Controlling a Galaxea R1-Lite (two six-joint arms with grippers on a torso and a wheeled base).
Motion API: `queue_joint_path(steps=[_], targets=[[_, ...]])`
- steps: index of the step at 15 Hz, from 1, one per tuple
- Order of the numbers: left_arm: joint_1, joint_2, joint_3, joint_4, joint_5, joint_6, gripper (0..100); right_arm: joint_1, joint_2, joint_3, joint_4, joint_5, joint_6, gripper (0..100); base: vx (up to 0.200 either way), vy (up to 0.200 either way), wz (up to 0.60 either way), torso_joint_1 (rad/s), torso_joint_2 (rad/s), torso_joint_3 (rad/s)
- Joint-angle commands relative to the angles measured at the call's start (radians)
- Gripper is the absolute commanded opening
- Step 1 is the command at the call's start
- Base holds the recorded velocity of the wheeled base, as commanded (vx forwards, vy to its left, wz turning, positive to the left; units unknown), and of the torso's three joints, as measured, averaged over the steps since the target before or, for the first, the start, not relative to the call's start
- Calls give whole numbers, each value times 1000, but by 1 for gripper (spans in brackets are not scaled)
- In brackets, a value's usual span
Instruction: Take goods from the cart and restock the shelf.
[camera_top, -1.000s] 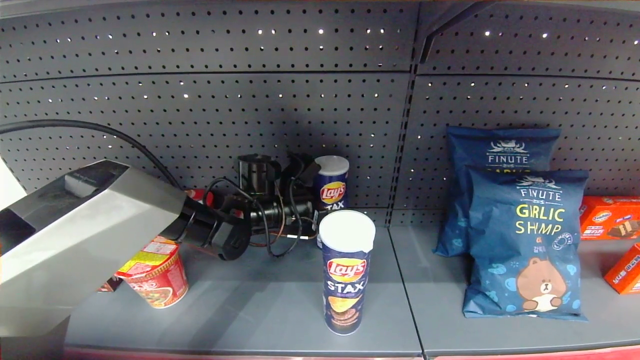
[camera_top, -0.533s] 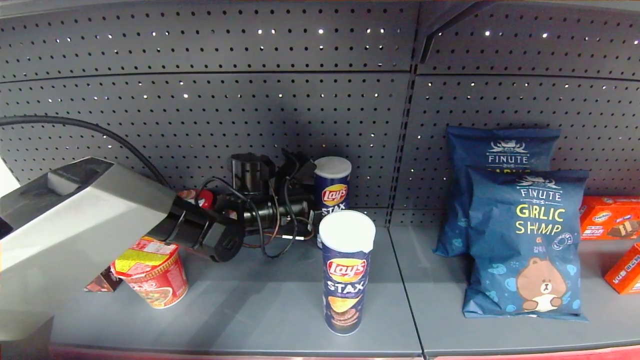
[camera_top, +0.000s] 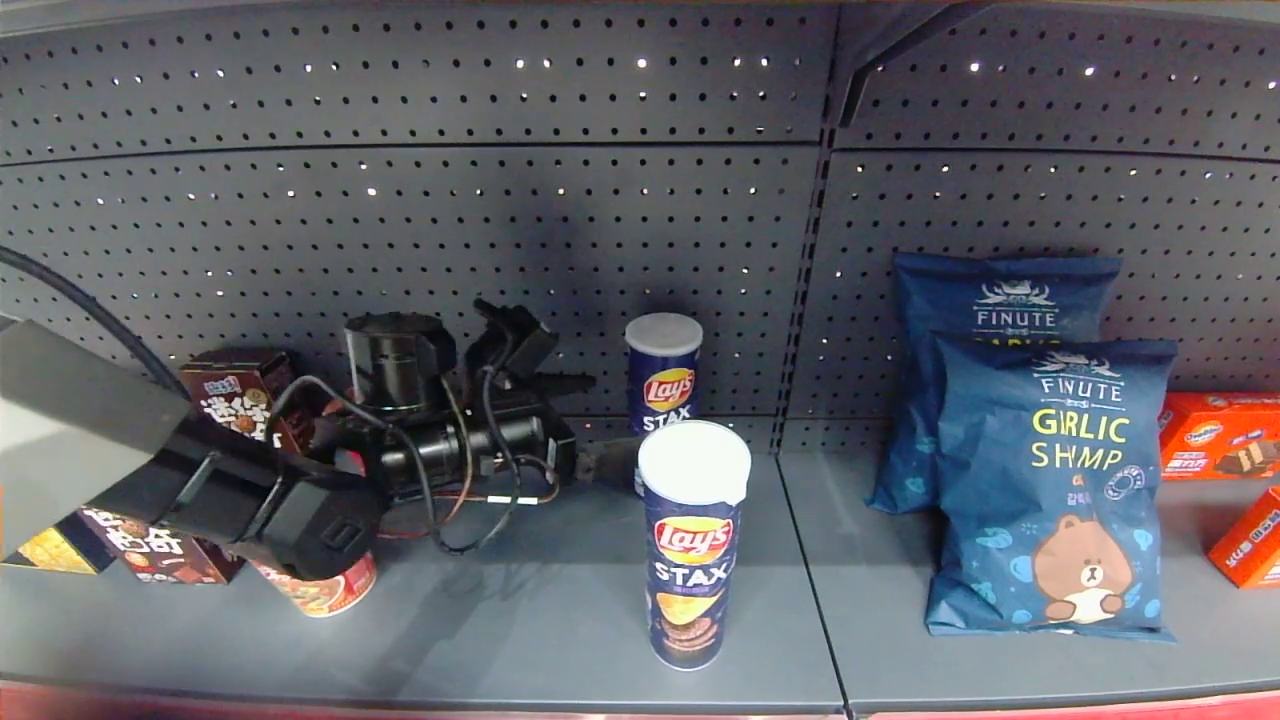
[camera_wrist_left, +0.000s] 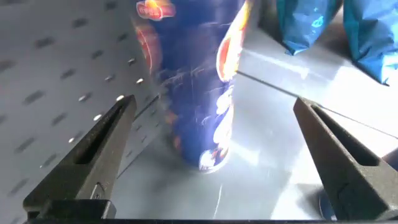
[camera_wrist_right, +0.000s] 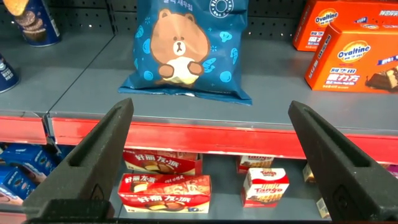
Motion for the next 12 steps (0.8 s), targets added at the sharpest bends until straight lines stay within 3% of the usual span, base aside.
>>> queue_joint_path(steps=[1,3,7,8,10,12], targets=[[54,-106,106,-34,1,-2,100,0,1,0,0,0,1,100,0,0,0,0,0,0],[115,-215,212,-43,1,-4,100,0,1,-2,1,0,4,100,0,0,0,0,0,0],[137,-338,270,-42,22,-4,100,0,1,-2,4,45,-7,100,0,0,0,0,0,0],[132,-401,287,-28,87,-8,100,3,9,-34,9,132,-45,100,0,0,0,0,0,0],[130,-451,324,-15,157,-11,100,11,147,-127,11,155,-44,100,0,0,0,0,0,0],[114,-525,408,8,265,-8,100,83,415,-315,6,226,-30,100,0,0,0,0,0,0]])
